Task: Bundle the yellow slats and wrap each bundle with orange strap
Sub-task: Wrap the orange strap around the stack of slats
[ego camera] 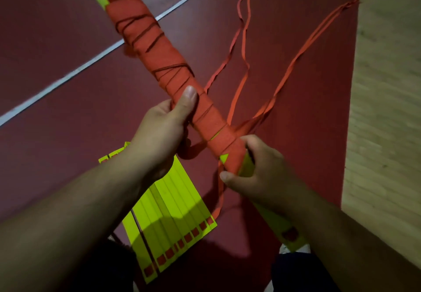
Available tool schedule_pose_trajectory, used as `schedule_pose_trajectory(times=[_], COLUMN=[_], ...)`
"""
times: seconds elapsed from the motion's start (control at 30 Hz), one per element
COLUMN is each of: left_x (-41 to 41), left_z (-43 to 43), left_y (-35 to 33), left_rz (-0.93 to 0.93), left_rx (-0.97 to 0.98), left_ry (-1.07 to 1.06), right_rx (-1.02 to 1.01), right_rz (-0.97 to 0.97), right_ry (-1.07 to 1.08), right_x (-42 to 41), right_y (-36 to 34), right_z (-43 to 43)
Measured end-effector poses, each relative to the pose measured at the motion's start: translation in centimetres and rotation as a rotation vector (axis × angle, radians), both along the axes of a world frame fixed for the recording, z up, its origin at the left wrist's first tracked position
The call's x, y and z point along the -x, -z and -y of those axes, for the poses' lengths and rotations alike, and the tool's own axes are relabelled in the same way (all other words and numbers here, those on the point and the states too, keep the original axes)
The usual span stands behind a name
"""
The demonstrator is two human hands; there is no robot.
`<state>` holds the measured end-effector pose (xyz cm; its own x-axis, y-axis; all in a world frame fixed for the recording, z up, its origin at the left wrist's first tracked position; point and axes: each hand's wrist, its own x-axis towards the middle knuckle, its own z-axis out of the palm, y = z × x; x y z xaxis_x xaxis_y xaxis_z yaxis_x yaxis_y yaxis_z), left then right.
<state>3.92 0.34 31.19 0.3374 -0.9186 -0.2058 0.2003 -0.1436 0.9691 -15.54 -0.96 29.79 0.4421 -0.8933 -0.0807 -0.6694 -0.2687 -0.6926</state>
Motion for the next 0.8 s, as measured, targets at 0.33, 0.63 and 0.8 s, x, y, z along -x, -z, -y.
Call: schedule_pose_trajectory(times=[0.33, 0.63, 0.8], left_x=[-1.6, -0.6, -0.4], left_z=[0.1, -0.5, -0.4], left_y=[-0.8, -0.1, 0.4], left_rz=[-0.054, 0.301, 0.135], left_rx=[0.100, 0.036, 0.064], left_ry=[0.193, 0.221, 0.077], right_rx=[-0.472, 0.068, -0.004], right_rz=[0.179, -0.150, -0.115], right_ry=[-0.161, 0.132, 0.009], right_x=[0.0, 0.3, 0.7], right_y=[-0.2, 1.0, 0.0], right_z=[0.1, 0.1, 0.2])
